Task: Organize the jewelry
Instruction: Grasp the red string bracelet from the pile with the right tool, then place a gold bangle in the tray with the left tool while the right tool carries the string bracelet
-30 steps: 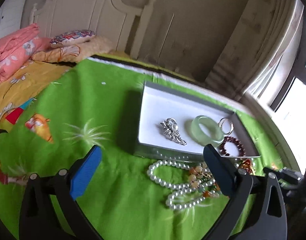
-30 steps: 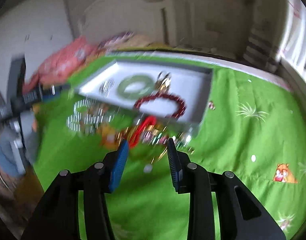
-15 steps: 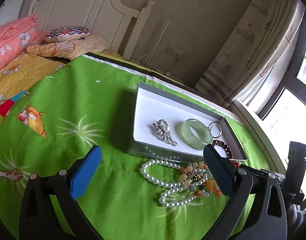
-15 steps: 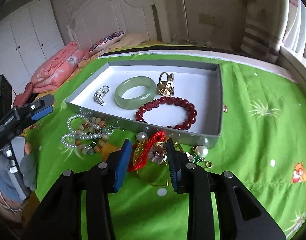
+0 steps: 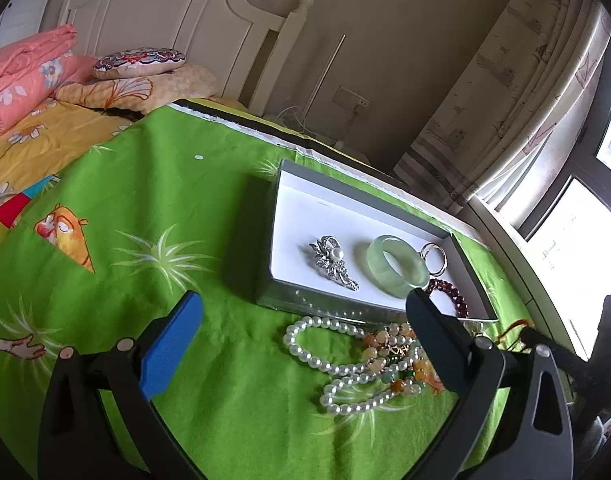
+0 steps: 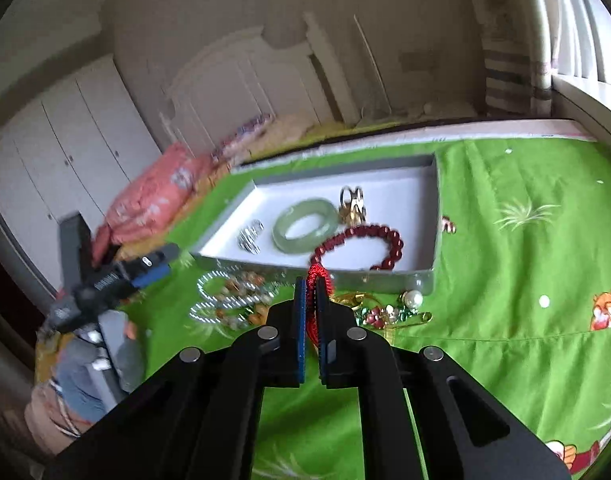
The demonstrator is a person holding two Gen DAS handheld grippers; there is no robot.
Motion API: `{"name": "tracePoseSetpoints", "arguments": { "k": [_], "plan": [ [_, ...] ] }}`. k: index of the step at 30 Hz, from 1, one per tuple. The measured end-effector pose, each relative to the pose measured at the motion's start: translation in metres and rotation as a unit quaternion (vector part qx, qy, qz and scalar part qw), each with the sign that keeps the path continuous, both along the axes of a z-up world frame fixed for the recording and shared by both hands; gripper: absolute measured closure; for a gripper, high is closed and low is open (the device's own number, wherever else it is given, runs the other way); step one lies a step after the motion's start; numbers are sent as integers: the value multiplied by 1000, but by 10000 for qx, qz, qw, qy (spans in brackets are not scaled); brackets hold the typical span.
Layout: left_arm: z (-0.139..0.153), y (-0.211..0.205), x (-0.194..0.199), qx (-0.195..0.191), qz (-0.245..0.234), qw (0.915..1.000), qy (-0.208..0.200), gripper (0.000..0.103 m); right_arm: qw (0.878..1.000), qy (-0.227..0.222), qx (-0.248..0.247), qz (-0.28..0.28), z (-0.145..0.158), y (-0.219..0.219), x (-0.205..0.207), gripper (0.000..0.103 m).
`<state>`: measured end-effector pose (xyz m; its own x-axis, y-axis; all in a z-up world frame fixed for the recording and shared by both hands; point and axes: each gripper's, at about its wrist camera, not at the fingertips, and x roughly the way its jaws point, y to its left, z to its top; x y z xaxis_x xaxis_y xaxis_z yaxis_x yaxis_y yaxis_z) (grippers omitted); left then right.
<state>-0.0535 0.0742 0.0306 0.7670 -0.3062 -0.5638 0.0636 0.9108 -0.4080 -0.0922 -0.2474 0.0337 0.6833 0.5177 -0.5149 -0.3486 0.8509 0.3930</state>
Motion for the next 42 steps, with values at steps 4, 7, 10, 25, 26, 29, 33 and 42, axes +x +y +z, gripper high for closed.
{"name": "tracePoseSetpoints", "arguments": {
  "k": [4, 7, 10, 25, 26, 29, 33, 42],
  "plan": [
    [1, -3, -1, 106, 23, 9999, -24, 2, 9998, -166, -36, -44, 11, -4, -10, 96],
    [5, -15, -5, 392, -4, 9992, 79, 2, 9996, -263, -27, -134, 17, -10, -18, 96],
    [9, -50, -18, 530, -696, 9960, 204, 2, 9991, -298, -145, -276, 16, -20, -26, 96],
    [-20, -202, 4, 1843, -1903, 9613, 764, 59, 9974, -379, 252, -565, 4, -67, -49, 96],
    [-20, -205, 4, 1961, -1925, 9587, 732, 65, 9973, -380, 275, -563, 4, -68, -49, 96],
    [-20, -212, 3, 2063, -2223, 9503, 702, 86, 9971, -388, 327, -568, 1, -73, -50, 95],
    [-20, -215, -7, 2083, -2456, 9451, 553, 100, 9968, -387, 388, -585, -3, -80, -53, 95],
    [-7, -215, -34, 1920, -2489, 9491, 215, 100, 9965, -364, 462, -593, -7, -86, -55, 95]
  ]
}}
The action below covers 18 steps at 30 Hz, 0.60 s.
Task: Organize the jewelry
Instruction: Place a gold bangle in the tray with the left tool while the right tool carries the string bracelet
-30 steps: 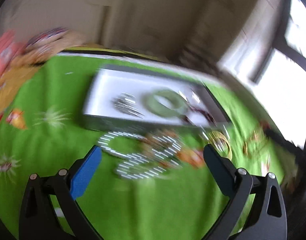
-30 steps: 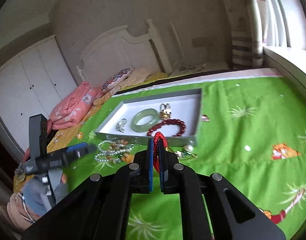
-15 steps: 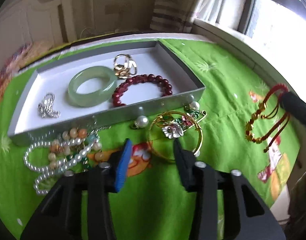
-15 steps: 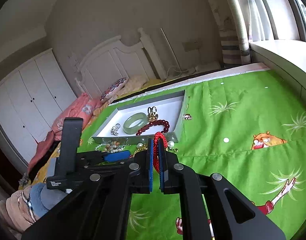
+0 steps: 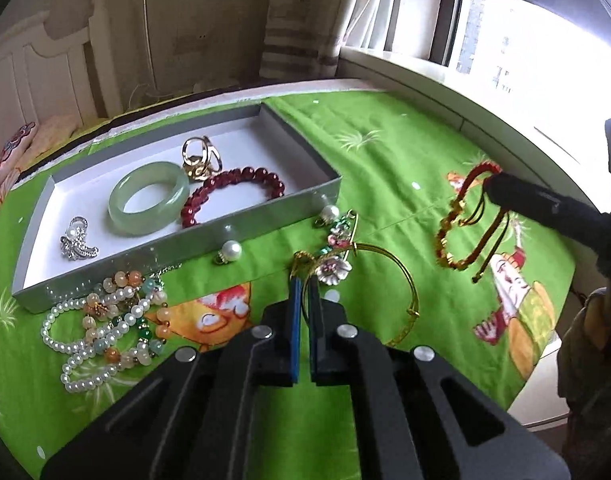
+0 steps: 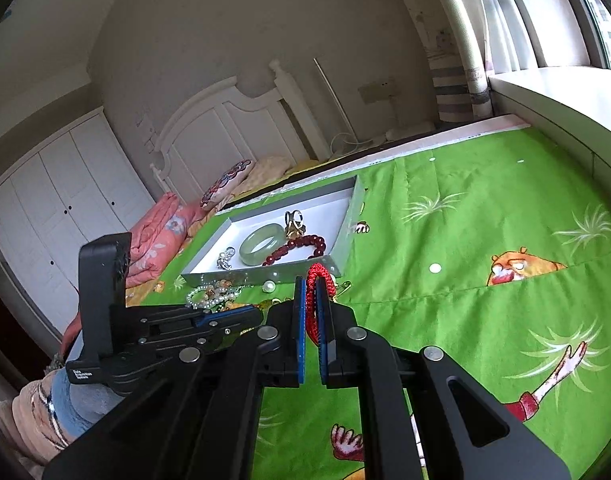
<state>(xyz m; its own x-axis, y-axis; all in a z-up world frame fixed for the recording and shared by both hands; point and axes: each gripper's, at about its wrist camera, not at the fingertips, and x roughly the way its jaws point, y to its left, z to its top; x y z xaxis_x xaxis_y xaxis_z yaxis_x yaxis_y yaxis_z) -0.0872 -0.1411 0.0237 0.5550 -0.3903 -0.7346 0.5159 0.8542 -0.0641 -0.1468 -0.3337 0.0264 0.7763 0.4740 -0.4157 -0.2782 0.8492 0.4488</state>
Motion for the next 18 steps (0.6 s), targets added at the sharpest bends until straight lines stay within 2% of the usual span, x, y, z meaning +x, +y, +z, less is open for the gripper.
{"name": "tracePoseSetpoints", "arguments": {
  "k": [4, 8, 12, 18],
  "plan": [
    [7, 7, 0, -177, 28, 9998, -12, 100, 10000, 37, -19, 43, -1, 4, 3, 95],
    [12, 20, 17, -345, 181, 9992, 36, 100, 9997, 79, -216, 127, 4, 19, 18, 95],
    [25, 54, 47, -633, 546, 9965, 94, 100, 9981, -3, -549, 275, 19, 45, 39, 95],
    [45, 92, 97, -707, 1117, 9912, 103, 100, 9950, -47, -939, 325, 41, 80, 95, 96]
  ]
}}
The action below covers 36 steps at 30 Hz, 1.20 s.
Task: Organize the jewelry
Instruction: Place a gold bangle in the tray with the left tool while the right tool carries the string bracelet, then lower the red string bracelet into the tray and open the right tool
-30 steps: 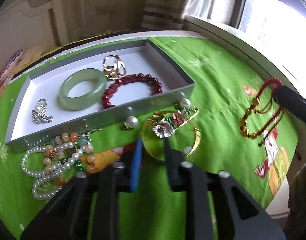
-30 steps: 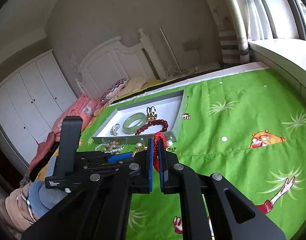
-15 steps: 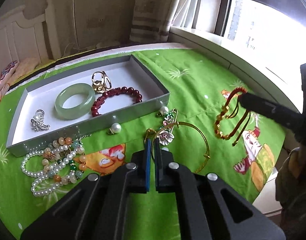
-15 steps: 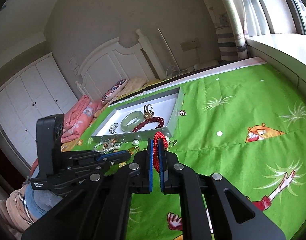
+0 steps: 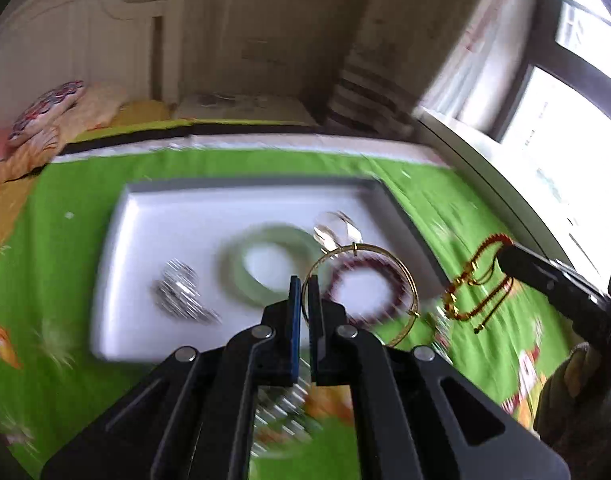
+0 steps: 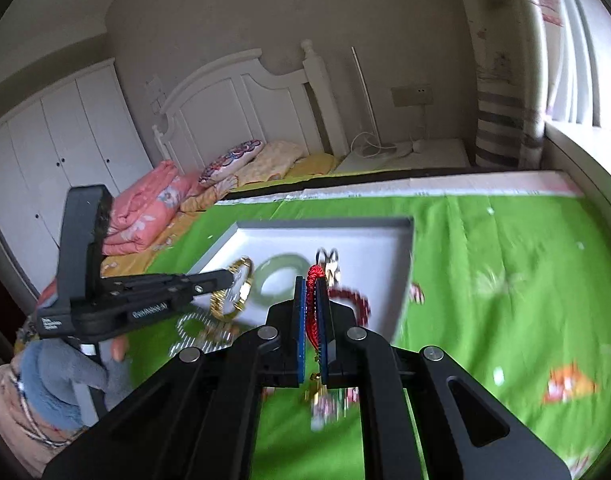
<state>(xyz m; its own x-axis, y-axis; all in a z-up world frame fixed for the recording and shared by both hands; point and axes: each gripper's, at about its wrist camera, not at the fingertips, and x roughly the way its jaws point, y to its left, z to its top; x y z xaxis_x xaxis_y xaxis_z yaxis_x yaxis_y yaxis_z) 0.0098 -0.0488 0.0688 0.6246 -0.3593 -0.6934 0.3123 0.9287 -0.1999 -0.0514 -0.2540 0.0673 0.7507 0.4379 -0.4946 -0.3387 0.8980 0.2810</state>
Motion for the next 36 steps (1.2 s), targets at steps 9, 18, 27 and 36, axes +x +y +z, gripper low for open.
{"name": "tracePoseSetpoints", "arguments": {
  "k": [9, 18, 27, 36],
  "plan": [
    [-4, 36, 66, 443, 754, 9960, 195, 100, 9946, 377, -846, -468, -14, 18, 81, 96],
    [-34, 45, 103, 530, 1114, 9908, 561, 98, 9861, 368, -1482, -660, -29, 33, 112, 95],
    [-7, 63, 53, 225, 1093, 9937, -87, 34, 9954, 399, -633, -604, -25, -2, 70, 95],
    [-1, 95, -54, 377, 1473, 9829, -1042, 2, 9920, 922, 549, -669, -53, -55, 9, 95]
  ]
}}
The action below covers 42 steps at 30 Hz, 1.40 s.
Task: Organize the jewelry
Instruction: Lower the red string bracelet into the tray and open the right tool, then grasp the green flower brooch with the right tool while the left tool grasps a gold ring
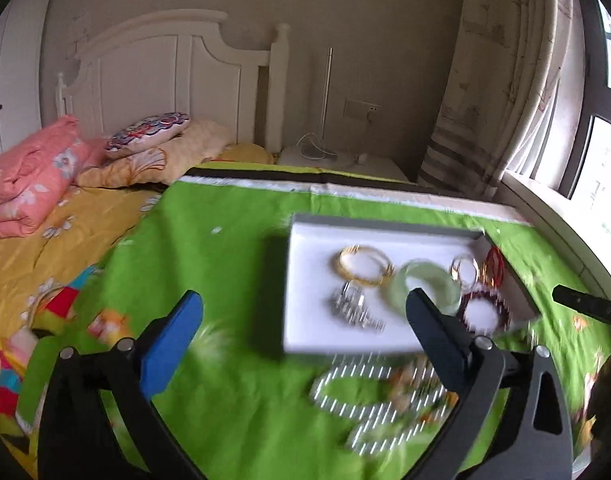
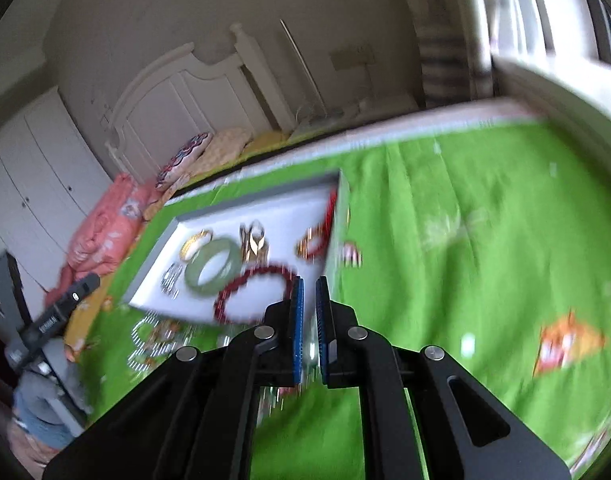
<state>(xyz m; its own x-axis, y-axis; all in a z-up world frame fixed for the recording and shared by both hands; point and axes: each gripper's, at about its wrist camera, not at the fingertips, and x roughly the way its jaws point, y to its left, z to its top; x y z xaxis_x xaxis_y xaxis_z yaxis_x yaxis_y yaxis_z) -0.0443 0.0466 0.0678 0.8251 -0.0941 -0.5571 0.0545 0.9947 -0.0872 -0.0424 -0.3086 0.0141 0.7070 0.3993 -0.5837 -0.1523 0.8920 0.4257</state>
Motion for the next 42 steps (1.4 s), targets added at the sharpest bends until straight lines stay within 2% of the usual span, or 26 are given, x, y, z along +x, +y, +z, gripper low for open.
{"name": "tracePoseSetpoints", "arguments": {
  "k": [4, 6, 9, 11, 14, 18, 22, 28, 30, 33, 34, 36, 38, 42],
  "plan": [
    [-21, 7, -19, 119, -58, 9998, 127, 2, 9994, 216, 195, 159, -14, 5, -20, 93],
    [-30, 11, -19, 44, -110, 9994, 333, 2, 9988, 396, -157, 243, -21, 18, -28, 83],
    [-32, 21, -20, -231, -119, 9992, 313, 2, 9942, 729, -789, 86, -28, 35, -32, 83],
    [-35, 24, -18, -350, -164, 9985, 378, 2, 9924, 672, -1028, -23, -27, 42, -37, 82],
    [-37, 28, -17, -473, -172, 9979, 401, 2, 9938, 632, -907, -72, -29, 45, -43, 80],
    [-37, 29, -18, -593, -220, 9971, 419, 2, 9922, 659, -1052, -131, -29, 54, -44, 80],
    [-39, 33, -18, -772, -226, 9959, 420, 2, 9922, 775, -818, -527, -27, 52, -30, 81],
    [-38, 34, -21, -869, -279, 9952, 359, 2, 9830, 703, -1411, -937, -19, 71, -17, 81],
    [-38, 35, -22, -892, -282, 9950, 341, 2, 9849, 712, -1231, -986, -22, 68, -19, 81],
    [-38, 35, -23, -940, -279, 9947, 314, 2, 9822, 731, -1255, -1189, -21, 51, -24, 80],
    [-38, 35, -23, -948, -277, 9946, 312, 2, 9800, 747, -1330, -1274, -20, 45, -27, 80],
    [-38, 36, -23, -968, -280, 9944, 303, 2, 9677, 798, -1809, -1566, -19, 31, -34, 80],
    [-37, 36, -23, -989, -277, 9943, 297, 2, 9707, 853, -1579, -1598, -20, 16, -42, 80],
    [-37, 37, -23, -994, -281, 9942, 296, 2, 9737, 742, -1496, -1550, -20, 11, -48, 80]
  ]
}}
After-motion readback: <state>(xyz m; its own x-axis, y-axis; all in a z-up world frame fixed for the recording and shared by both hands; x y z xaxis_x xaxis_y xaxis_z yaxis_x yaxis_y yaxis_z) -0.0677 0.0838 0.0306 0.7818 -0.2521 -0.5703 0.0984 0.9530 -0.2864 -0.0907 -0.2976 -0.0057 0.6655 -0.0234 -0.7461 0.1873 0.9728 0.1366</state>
